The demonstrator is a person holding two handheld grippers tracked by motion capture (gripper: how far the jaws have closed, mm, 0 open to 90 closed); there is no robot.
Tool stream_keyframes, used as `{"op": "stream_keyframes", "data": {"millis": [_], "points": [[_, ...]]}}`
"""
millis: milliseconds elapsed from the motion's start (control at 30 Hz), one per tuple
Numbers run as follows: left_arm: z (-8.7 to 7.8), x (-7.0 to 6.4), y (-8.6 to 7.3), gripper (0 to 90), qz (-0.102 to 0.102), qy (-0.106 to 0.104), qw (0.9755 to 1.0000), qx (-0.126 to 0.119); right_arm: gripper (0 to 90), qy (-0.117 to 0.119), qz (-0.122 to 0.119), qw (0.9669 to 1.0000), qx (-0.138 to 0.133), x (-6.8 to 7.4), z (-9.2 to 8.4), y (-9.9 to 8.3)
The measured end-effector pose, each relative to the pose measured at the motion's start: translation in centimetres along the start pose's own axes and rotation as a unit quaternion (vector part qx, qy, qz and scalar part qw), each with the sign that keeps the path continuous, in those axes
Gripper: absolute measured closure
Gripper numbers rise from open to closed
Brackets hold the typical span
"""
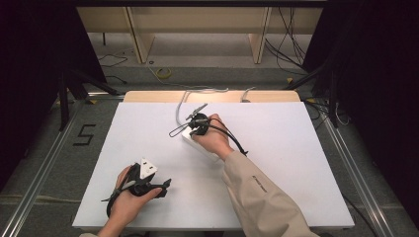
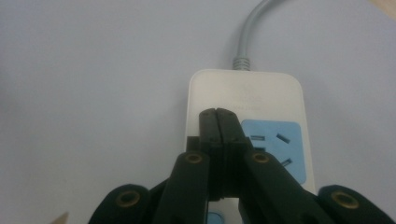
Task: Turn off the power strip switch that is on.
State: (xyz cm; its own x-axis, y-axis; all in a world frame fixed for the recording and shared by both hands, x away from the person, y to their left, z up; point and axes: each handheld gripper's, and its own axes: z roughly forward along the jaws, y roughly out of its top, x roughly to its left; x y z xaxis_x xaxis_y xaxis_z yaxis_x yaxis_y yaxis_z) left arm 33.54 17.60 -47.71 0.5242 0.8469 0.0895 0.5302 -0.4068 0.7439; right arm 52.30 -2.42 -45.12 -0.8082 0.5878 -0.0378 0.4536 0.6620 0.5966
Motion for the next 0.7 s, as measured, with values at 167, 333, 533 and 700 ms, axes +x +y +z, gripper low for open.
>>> {"op": "stream_keyframes", "data": {"millis": [167,333,533,700], "points": [[-0.02,-0.01,-0.01,17.9,0.0,0.0,1.0,0.0,90.0,0.001,0.01,0.9999,0.004,-0.01,0.01,0.06],[-0.02,-0.02,0.0,17.9,0.0,0.001,1.0,0.0,90.0,-0.001,0.012,0.9999,0.009,0.01,0.03,0.2],[-0.01,-0.01,-0.01,17.9,0.0,0.001,1.0,0.0,90.0,-0.003,0.009,0.9999,0.014,0.09,0.03,0.3],[-0.02,-0.05,0.0,17.8,0.0,0.001,1.0,0.0,90.0,-0.004,0.007,0.9999,0.013,0.16,0.05,0.27]]}}
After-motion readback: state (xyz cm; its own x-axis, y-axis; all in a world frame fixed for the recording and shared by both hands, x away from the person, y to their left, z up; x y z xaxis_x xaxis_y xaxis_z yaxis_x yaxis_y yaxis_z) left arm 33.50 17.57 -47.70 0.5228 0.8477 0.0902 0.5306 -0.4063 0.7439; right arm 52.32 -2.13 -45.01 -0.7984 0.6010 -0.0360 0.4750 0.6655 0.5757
